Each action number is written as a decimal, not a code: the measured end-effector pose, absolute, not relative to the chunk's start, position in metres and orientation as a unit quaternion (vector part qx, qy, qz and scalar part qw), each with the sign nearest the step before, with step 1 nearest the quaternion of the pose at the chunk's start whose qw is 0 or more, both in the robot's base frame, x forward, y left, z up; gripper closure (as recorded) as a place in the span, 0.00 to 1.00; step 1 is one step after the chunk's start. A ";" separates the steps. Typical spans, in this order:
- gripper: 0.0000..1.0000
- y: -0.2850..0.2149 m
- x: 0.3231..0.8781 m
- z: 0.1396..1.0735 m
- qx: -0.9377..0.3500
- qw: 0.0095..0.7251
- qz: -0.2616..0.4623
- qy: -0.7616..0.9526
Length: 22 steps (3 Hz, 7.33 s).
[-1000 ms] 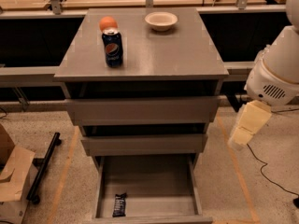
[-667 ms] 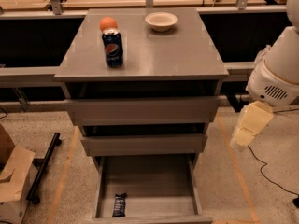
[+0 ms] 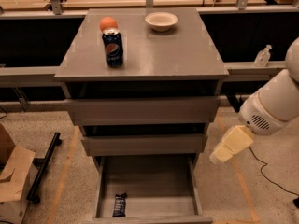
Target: Pick rxbar blueberry from bottom drawer and place on counter
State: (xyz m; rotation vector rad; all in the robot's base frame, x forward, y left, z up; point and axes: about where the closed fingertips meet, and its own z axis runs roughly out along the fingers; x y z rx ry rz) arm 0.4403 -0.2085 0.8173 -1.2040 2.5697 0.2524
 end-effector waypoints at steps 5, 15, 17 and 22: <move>0.00 -0.112 0.495 0.655 -0.311 0.219 0.160 0.911; 0.00 0.067 0.542 0.356 -0.203 0.157 0.299 0.919; 0.00 0.079 0.557 0.323 -0.182 0.163 0.296 0.923; 0.00 0.143 0.593 0.214 -0.222 0.095 0.294 0.925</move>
Offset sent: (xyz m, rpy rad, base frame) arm 0.0466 0.0958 -0.1577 0.1857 0.0024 -0.2031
